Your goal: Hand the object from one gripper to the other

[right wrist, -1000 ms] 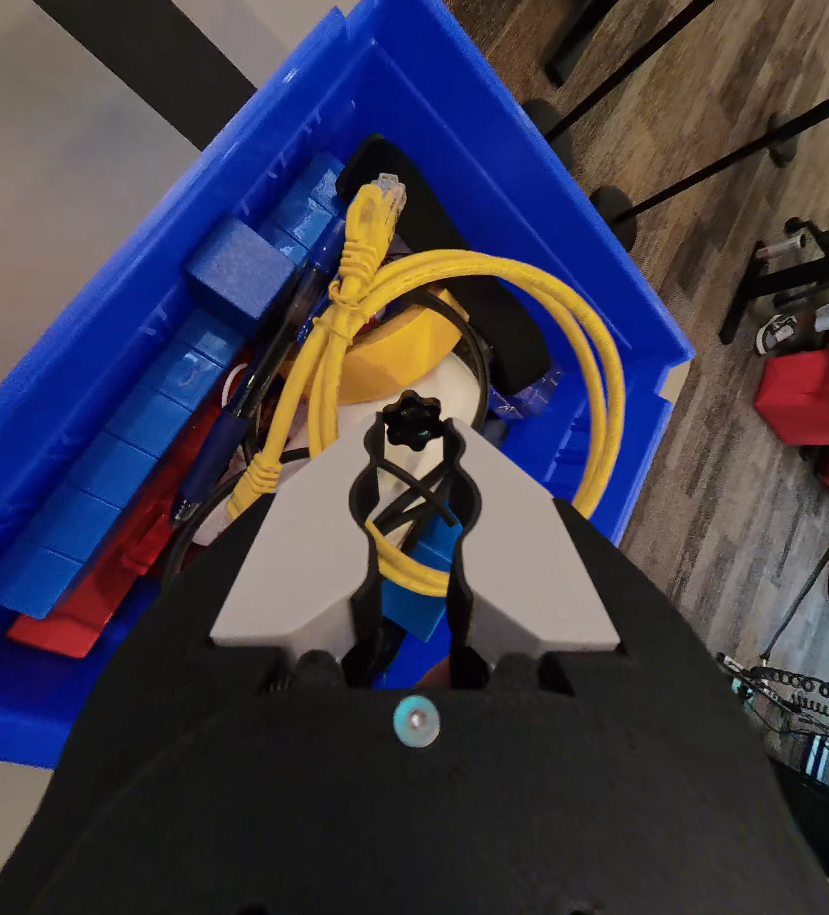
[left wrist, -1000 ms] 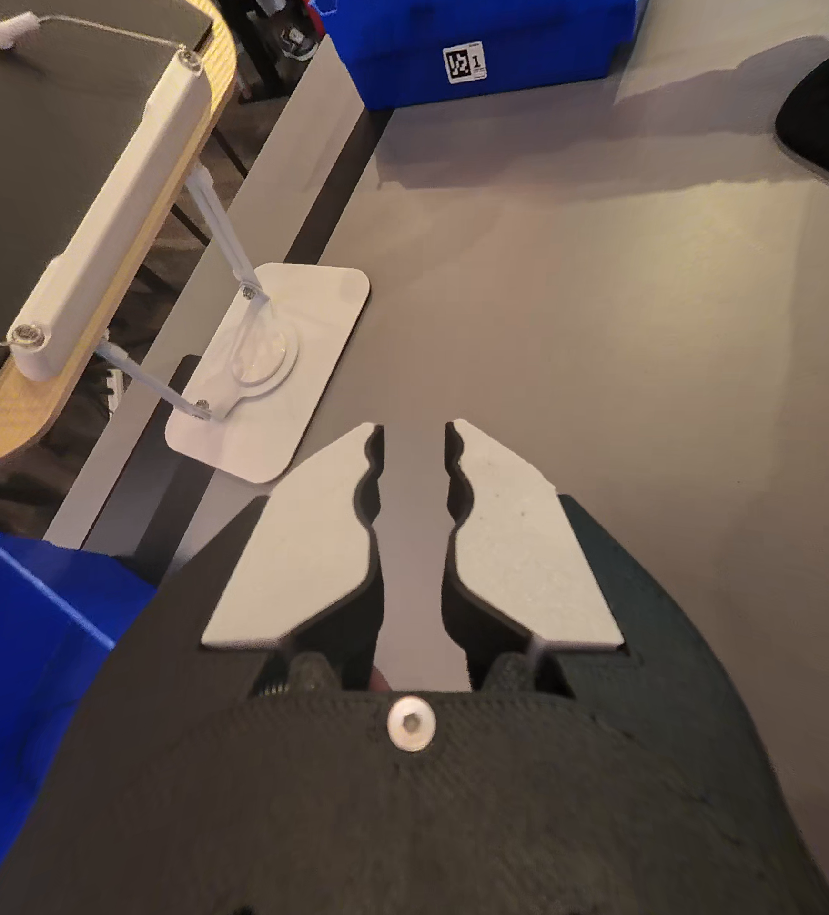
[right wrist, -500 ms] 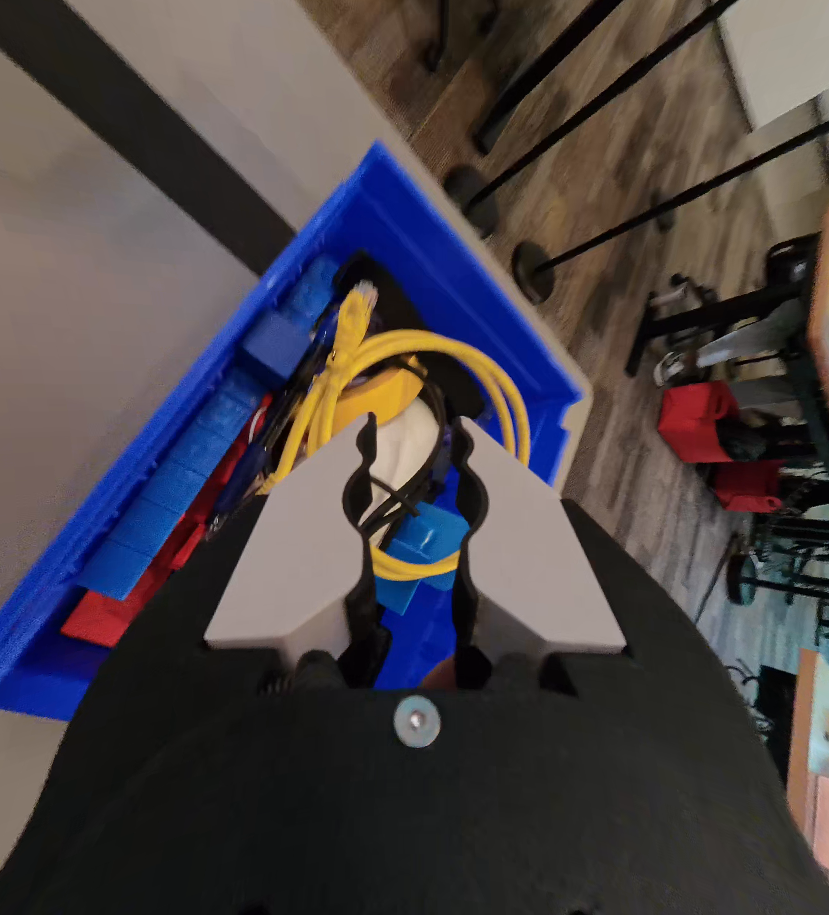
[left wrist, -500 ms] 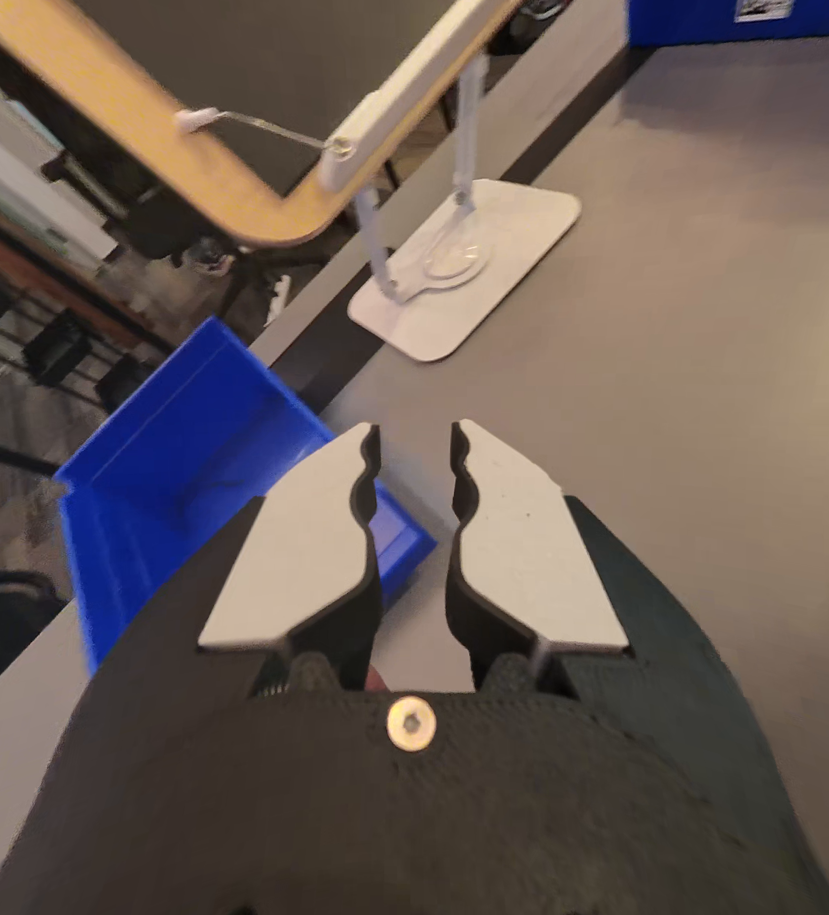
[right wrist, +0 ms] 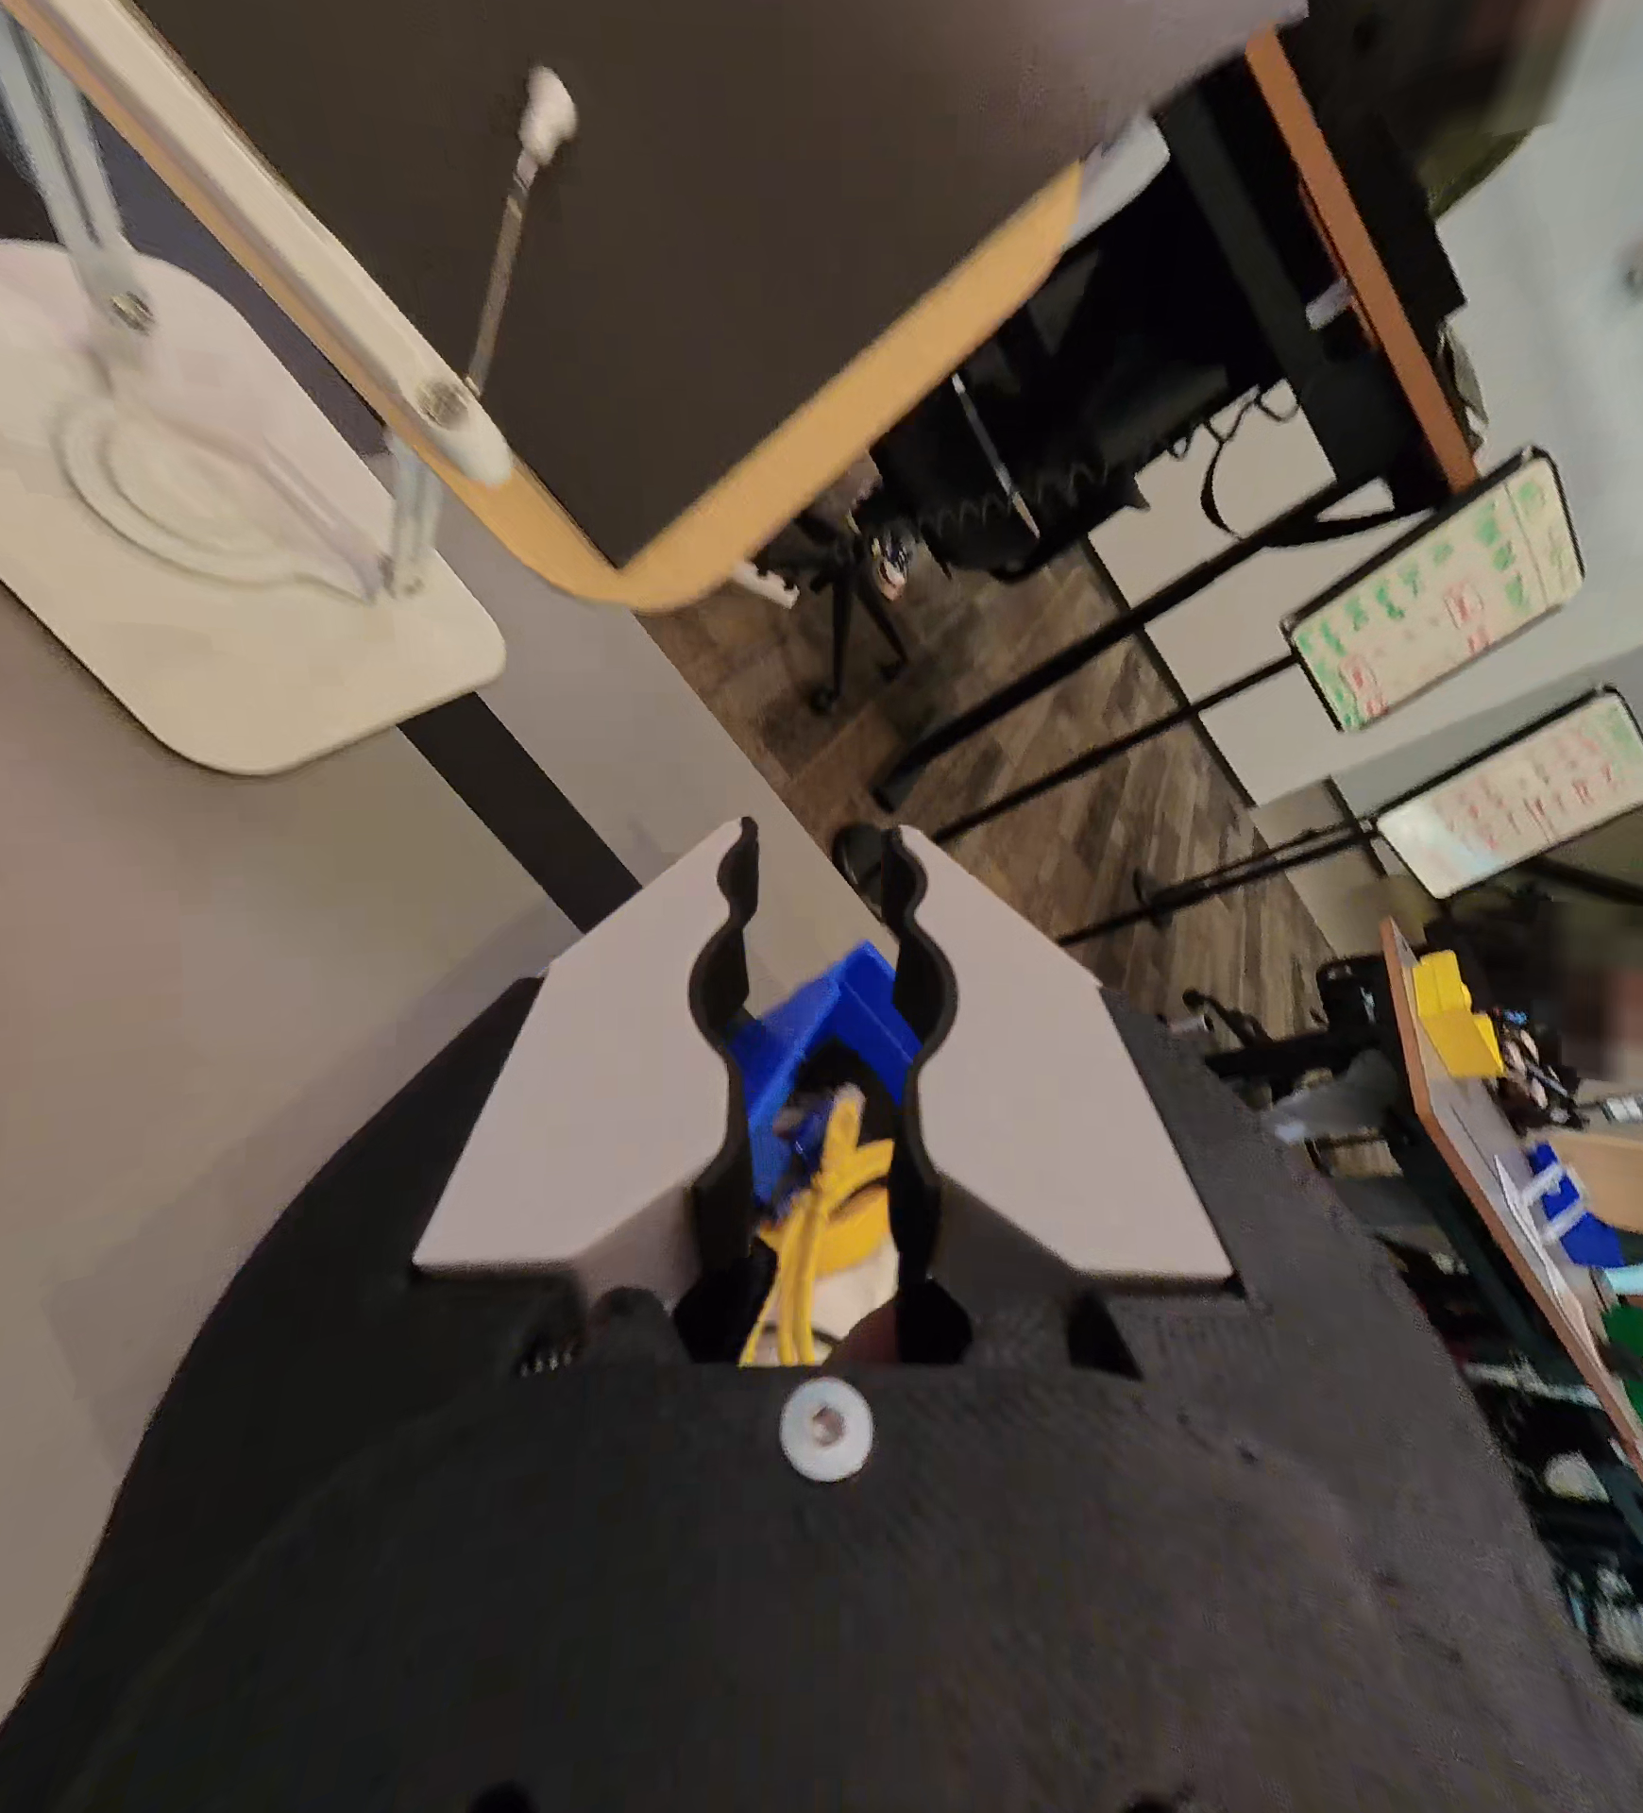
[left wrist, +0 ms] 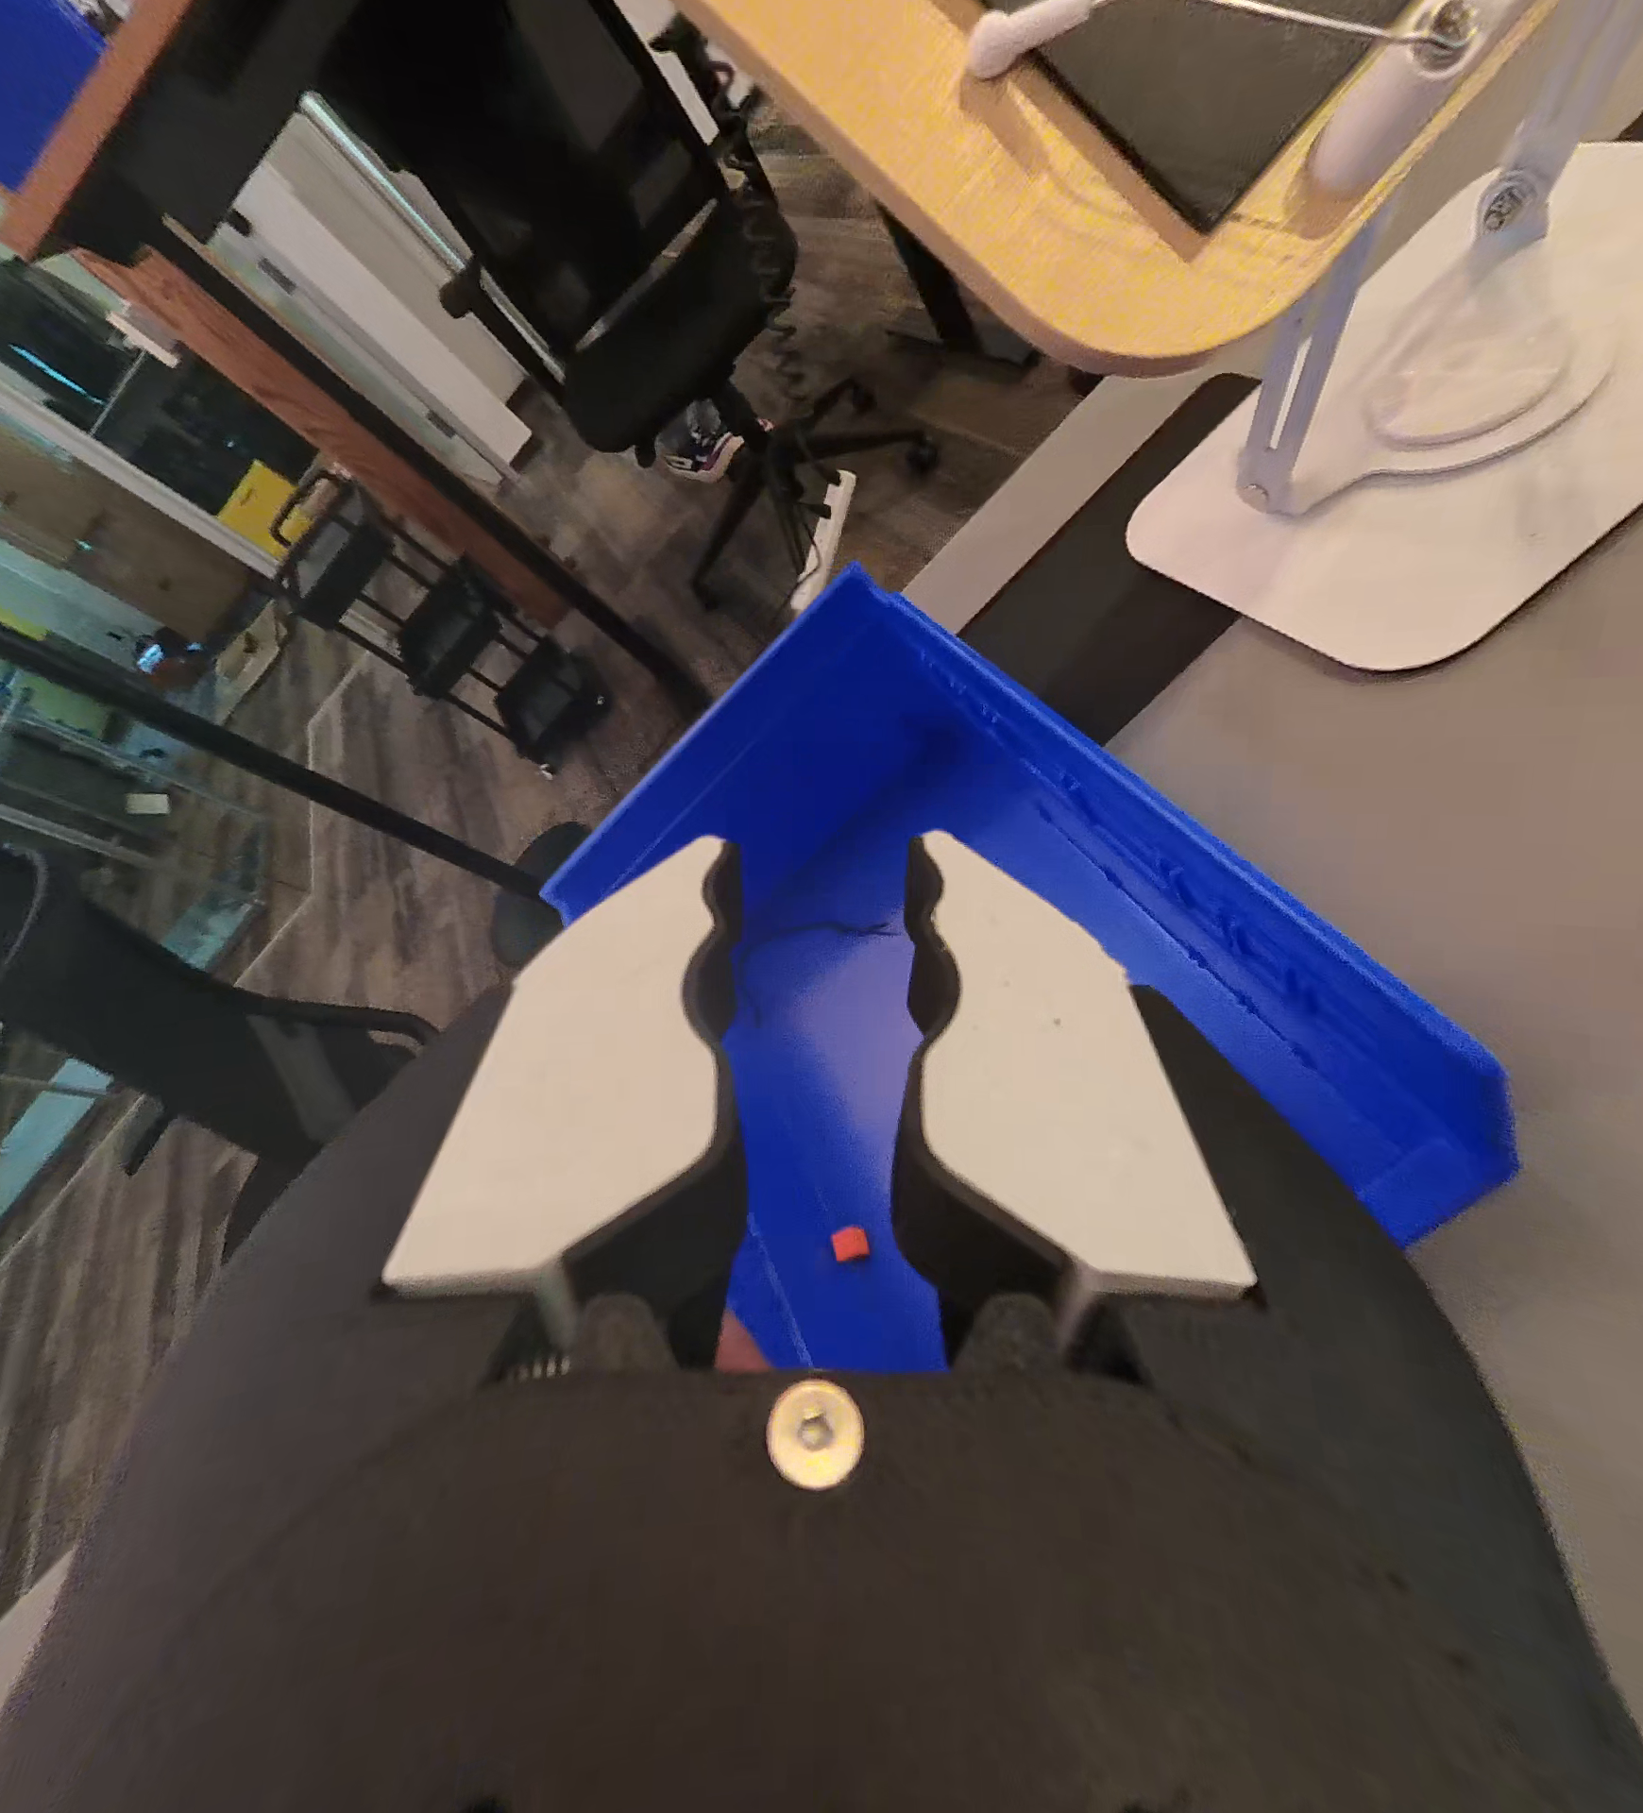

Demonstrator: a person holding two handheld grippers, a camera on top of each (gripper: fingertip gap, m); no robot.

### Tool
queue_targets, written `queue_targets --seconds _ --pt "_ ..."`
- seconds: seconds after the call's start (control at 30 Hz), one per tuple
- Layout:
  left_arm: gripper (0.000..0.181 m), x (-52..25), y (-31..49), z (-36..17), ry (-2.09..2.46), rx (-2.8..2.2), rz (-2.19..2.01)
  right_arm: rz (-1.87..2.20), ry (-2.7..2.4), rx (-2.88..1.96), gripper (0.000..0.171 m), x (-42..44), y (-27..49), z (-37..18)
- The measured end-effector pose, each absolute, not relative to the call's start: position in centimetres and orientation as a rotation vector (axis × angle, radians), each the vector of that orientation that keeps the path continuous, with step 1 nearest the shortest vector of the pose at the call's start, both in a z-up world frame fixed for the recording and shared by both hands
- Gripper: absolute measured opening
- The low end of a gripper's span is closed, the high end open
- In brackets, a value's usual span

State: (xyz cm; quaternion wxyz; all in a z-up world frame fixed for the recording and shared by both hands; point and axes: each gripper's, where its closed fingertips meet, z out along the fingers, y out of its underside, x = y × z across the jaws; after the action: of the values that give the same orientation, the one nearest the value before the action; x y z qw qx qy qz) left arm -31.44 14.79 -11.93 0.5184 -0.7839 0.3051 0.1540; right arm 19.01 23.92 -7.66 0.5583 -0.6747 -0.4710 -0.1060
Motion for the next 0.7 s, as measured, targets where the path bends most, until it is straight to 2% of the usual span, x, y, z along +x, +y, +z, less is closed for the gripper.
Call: queue_targets --seconds 0.13,0.27,0.43,0.7 --pt "0.033 -32.0 17.2 -13.3 0.818 -1.938 0.358 -0.129 -1.165 -1.542 0.022 14.4 22.5 -8.2" --pt "0.036 -35.3 18.0 -17.4 0.979 -2.122 0.571 -0.081 -1.231 -1.524 0.022 10.5 21.7 -9.7" --pt "0.042 -36.6 16.8 -22.3 1.129 -2.292 0.566 -0.006 -1.305 -1.528 0.022 6.2 20.6 -11.9" --pt "0.043 -36.0 16.6 -21.5 1.073 -2.244 0.426 0.04 -1.378 -1.476 0.02 0.1 19.4 -14.1"
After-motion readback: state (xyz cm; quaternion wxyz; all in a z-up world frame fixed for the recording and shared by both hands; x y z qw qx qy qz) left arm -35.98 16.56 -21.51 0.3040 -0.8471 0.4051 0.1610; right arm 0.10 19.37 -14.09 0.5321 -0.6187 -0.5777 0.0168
